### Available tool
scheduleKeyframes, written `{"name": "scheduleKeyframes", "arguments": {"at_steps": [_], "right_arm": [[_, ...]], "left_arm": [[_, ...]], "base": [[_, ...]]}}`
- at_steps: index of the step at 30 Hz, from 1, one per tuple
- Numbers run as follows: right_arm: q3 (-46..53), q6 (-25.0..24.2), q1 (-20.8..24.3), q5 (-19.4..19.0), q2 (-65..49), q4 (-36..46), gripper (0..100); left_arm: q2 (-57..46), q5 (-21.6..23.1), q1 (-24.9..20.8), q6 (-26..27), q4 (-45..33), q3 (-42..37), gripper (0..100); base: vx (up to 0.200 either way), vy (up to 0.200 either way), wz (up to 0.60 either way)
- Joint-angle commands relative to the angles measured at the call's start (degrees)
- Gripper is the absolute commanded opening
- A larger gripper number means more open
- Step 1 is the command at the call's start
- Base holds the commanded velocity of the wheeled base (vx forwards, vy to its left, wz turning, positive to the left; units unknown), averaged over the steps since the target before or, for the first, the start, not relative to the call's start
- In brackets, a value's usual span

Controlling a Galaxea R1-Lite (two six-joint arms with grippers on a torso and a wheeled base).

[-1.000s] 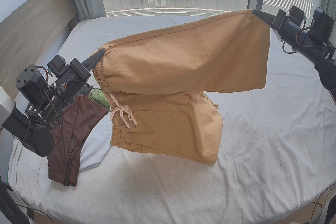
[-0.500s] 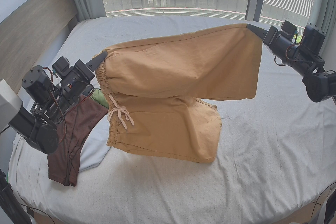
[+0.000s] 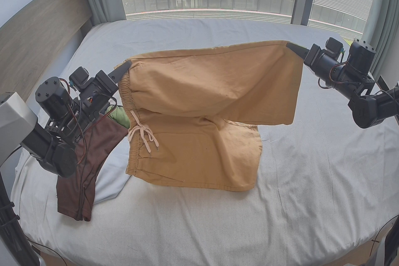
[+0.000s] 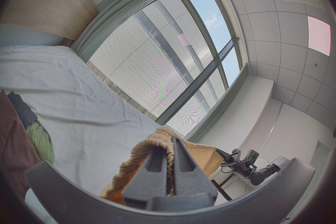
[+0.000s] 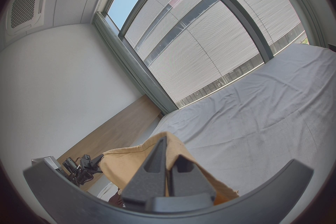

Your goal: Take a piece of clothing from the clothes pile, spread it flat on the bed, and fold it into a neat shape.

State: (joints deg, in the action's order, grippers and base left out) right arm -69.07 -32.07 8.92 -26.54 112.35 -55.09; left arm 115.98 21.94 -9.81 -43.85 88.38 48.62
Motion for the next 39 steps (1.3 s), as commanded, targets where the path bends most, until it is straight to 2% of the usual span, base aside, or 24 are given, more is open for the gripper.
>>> {"name": "scheduleKeyframes", "arguments": {"at_steps": [1, 10, 14, 20, 39], "right_arm": [[-0.71, -0.01, -0.49, 0.0, 3.23, -0.98, 0], [-4.23, -0.09, -1.8, 0.0, 9.91, -2.92, 0], [-7.39, -1.59, -2.51, 0.0, 13.25, -3.01, 0], [-10.91, -3.35, -2.42, 0.0, 17.47, -5.12, 0], [-24.97, -3.52, -1.89, 0.08, 30.39, -4.59, 0]], "left_arm": [[2.85, -0.06, 0.06, 0.17, -0.05, 1.31, 0], [7.59, -0.41, 0.15, 1.93, -0.23, 5.35, 0], [10.05, -1.46, 0.06, 1.93, -0.4, 8.51, 0], [13.04, -2.78, 0.15, 1.93, -0.49, 12.03, 0], [21.3, -3.22, 1.29, 1.66, -2.34, 22.84, 0]], "base": [[0.0, 0.0, 0.0], [0.0, 0.0, 0.0], [0.0, 0.0, 0.0], [0.0, 0.0, 0.0], [0.0, 0.0, 0.0]]}}
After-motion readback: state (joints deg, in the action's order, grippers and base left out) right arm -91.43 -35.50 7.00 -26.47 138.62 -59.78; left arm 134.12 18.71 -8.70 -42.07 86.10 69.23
